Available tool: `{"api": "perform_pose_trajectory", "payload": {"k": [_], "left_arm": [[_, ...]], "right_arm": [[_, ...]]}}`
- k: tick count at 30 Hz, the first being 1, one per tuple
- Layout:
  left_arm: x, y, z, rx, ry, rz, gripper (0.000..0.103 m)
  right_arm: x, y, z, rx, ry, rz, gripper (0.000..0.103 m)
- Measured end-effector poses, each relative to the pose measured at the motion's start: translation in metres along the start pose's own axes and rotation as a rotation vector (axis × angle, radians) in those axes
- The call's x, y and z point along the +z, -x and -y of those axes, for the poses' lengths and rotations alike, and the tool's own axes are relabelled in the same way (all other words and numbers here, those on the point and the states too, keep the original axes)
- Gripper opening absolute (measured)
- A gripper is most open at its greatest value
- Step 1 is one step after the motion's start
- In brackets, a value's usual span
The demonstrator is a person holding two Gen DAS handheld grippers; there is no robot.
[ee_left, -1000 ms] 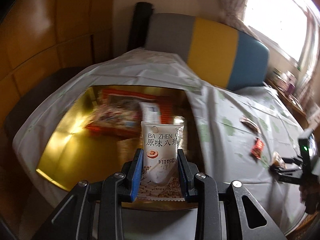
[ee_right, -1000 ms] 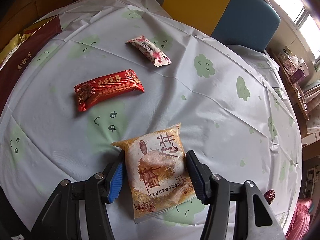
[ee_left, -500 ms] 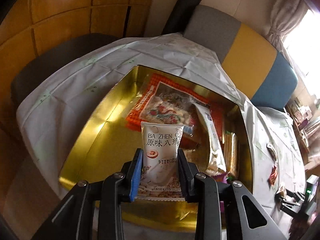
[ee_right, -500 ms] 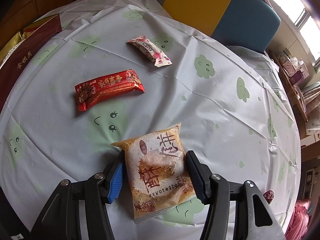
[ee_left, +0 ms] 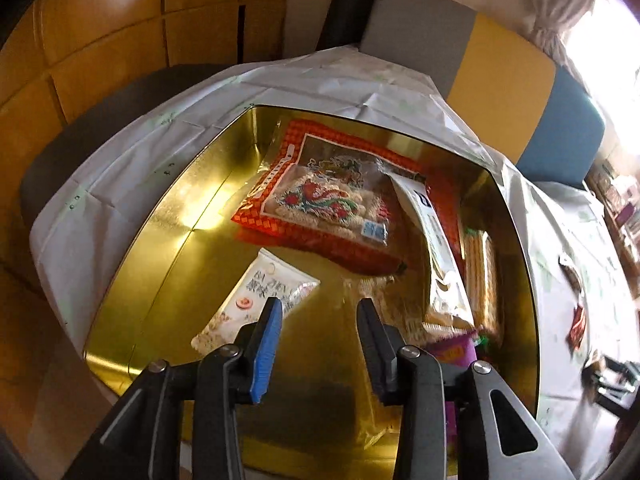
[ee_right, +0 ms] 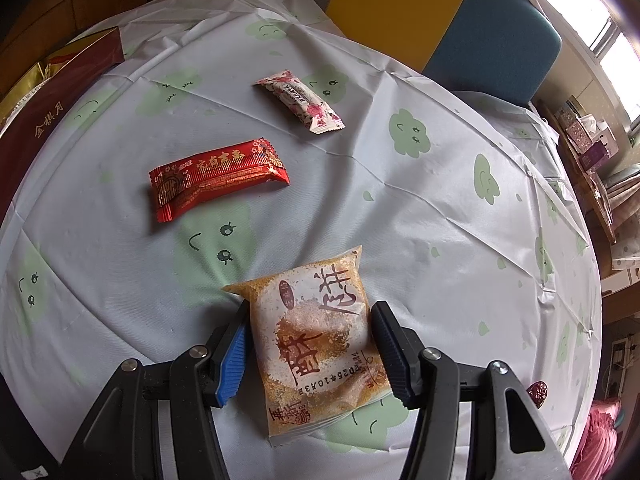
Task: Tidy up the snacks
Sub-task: 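Withdraw the left tool while the right tool lifts the pastry pack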
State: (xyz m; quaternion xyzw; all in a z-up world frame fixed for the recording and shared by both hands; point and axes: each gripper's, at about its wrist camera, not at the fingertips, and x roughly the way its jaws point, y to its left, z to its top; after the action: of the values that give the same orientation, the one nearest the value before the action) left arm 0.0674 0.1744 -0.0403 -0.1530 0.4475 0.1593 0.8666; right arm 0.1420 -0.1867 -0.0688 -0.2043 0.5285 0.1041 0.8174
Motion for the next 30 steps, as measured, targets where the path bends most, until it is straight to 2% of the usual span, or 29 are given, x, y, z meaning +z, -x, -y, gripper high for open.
{"api": "perform_pose_trajectory", "payload": {"k": [12,20,30], "left_arm": [[-0.021,0.050,0.022,-0.004,-0.073,0.117,0.041],[-0.038,0.066,0.037,-0.034,-0.123,0.136,0.042],[-0.049,0.078,0.035,-0.062,-0.119,0.144,0.041]], "right_arm": [[0.000,0.000,-0.001,-0.003,0.000,0.001,0.058],[0.000,0.000,0.000,-0.001,-0.010,0.001,0.058],[0.004,-0.003,0.005,-0.001,-0.068,-0.030,0.058]]}}
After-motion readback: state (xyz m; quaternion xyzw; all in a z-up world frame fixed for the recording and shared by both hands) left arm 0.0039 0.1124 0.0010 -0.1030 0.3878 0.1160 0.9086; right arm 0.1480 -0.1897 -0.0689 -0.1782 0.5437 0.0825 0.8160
